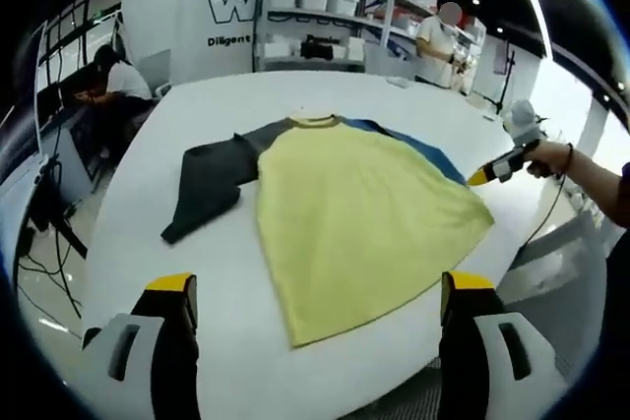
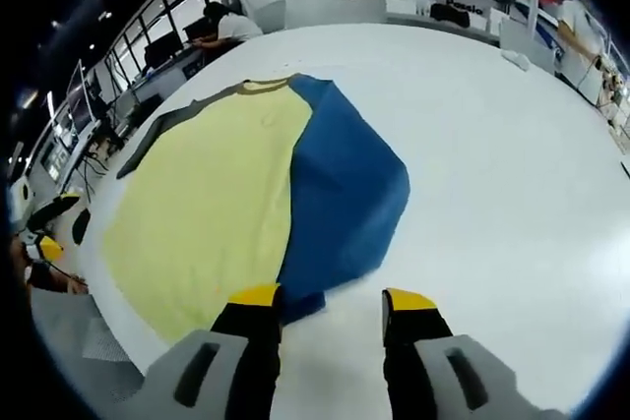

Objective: Fold the garment on the visible template until the final outline fits inside the template.

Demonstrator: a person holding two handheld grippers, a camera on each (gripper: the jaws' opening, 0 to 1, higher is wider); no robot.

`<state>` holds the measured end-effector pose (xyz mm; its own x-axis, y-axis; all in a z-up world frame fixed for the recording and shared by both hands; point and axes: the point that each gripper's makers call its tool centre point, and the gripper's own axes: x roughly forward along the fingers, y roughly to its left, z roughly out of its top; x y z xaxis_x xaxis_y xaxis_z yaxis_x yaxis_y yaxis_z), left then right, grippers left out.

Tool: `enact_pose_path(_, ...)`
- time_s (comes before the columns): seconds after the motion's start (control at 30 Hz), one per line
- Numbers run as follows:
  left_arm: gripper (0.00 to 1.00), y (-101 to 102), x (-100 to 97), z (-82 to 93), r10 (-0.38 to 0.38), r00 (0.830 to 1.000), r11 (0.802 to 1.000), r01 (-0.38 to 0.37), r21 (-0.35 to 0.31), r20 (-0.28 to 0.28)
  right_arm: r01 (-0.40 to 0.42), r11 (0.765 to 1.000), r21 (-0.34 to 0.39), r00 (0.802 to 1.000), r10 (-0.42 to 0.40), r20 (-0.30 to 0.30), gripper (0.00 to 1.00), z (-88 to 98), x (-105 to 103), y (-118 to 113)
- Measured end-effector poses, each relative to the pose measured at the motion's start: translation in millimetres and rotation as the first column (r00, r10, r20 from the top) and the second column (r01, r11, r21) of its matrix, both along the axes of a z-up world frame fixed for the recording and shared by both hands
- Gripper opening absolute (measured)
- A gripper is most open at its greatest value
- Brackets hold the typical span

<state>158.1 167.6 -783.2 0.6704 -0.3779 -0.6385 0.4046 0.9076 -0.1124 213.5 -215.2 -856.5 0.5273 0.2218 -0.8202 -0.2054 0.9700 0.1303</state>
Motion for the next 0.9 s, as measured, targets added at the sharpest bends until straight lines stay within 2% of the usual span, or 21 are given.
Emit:
enact_pose_path(0.17, 0.99, 3.4, 0.1, -1.9, -0.003, 1.000, 0.999, 0.003, 0.033, 0.006, 0.018, 0.999, 0.029, 0.999, -0.017, -0.038, 0.23, -7.6, -2.1, 8.6)
enact_pose_path(0.27, 0.97, 4.5, -2.0, -5.7, 0.002, 1.000, 0.999, -0.001, 0.036, -0.014, 0.027, 0.999, 0.032, 0.998, -0.025, -0.051, 0.18, -12.0, -2.0, 12.6)
enact_pose_path(0.47, 0.96, 4.5, -1.5, -5.5, -0.004, 1.000, 0.999, 0.004, 0.045, -0.005, 0.010, 1.000, 0.018, 0.999, -0.009, -0.050, 0.01, -12.1, -0.1, 12.0)
enact_pose_path(0.67, 0.96, 5.5, -1.6, -7.1, -0.012, 1.000, 0.998, 0.012, 0.055, -0.011, 0.015, 1.000, 0.021, 0.999, -0.014, -0.042, 0.00, -4.5, 4.6, 8.8)
enact_pose_path(0.9, 0.96, 5.7, -2.2, -8.4, -0.018, 1.000, 0.998, 0.019, 0.061, -0.017, 0.056, 0.998, 0.017, 0.998, -0.056, 0.009, 0.00, 10.2, 12.9, -4.8)
